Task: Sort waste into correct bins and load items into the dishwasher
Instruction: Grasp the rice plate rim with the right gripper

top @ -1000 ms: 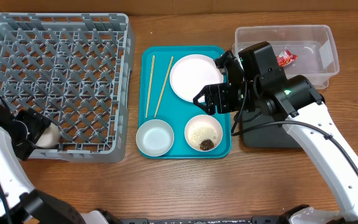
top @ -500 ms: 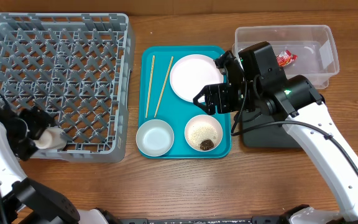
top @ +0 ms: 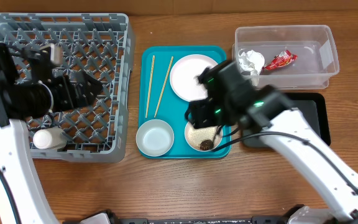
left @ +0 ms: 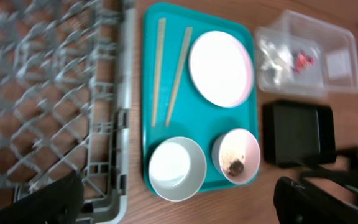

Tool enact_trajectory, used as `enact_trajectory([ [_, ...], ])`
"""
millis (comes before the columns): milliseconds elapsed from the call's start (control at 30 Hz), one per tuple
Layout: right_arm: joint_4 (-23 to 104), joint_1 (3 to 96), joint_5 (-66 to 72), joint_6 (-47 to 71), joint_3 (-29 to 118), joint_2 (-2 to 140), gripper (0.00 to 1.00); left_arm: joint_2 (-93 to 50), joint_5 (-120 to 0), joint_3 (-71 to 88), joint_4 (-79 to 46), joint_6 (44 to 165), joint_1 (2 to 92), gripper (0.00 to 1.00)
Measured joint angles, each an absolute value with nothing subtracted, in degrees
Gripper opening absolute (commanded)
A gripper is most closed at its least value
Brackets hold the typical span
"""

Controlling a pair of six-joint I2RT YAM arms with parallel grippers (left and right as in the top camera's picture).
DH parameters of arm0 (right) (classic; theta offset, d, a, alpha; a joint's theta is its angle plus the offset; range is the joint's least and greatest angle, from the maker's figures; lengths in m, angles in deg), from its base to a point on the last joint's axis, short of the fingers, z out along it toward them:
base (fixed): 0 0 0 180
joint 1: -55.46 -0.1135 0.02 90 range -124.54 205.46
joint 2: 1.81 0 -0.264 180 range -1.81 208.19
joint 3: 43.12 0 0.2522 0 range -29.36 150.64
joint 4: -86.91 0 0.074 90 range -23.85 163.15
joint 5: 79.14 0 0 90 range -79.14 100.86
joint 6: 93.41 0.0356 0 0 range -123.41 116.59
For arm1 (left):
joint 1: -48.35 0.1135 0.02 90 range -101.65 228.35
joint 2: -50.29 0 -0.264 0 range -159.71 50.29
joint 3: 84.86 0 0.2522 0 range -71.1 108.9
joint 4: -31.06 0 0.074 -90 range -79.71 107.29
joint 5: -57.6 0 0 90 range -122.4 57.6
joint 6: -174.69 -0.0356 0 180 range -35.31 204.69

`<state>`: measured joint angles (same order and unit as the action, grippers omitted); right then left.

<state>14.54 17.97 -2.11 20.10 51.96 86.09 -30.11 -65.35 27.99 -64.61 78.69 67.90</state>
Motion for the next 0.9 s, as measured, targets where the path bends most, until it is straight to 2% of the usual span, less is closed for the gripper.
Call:
enact_trajectory([
  [100, 14.46, 14.32, 3.18, 24.05, 51.96, 89.45, 0.52, -26.63, -65.48, 28.04, -65.05, 76.46, 64.73, 0.95],
  [167, 15.37, 13.24, 5.39, 26.57, 51.94, 92.23, 0.45, -24.30, -65.46, 28.06, -65.12, 75.44, 62.63, 1.00],
  [233, 16.51, 12.87, 6.79, 28.51, 51.94, 95.11, 0.39, -22.04, -65.63, 28.06, -65.27, 75.06, 61.23, 1.00],
  [300, 17.17, 12.70, 7.62, 30.22, 51.94, 98.08, 0.38, -19.49, -65.89, 28.06, -65.27, 75.06, 60.69, 1.00],
  [367, 17.93, 12.65, 8.14, 31.53, 51.96, 101.28, 0.28, -17.21, -66.13, 28.06, -65.27, 75.04, 60.69, 1.00],
  [433, 18.72, 12.65, 8.34, 32.90, 51.94, 104.66, 0.25, -15.29, -66.31, 28.08, -65.27, 75.06, 60.69, 1.00],
  [600, 20.25, 12.61, 7.20, 34.65, 51.94, 110.72, 0.25, -12.67, -66.53, 28.08, -65.29, 75.06, 60.69, 1.00],
  [700, 20.18, 12.24, 6.59, 35.07, 51.90, 111.77, 0.06, -12.60, -66.53, 28.08, -65.31, 75.06, 60.69, 1.00],
  [900, 19.59, 11.98, 7.22, 37.30, 52.00, 111.68, 0.04, -12.82, -66.53, 28.08, -65.31, 75.06, 60.69, 1.00],
])
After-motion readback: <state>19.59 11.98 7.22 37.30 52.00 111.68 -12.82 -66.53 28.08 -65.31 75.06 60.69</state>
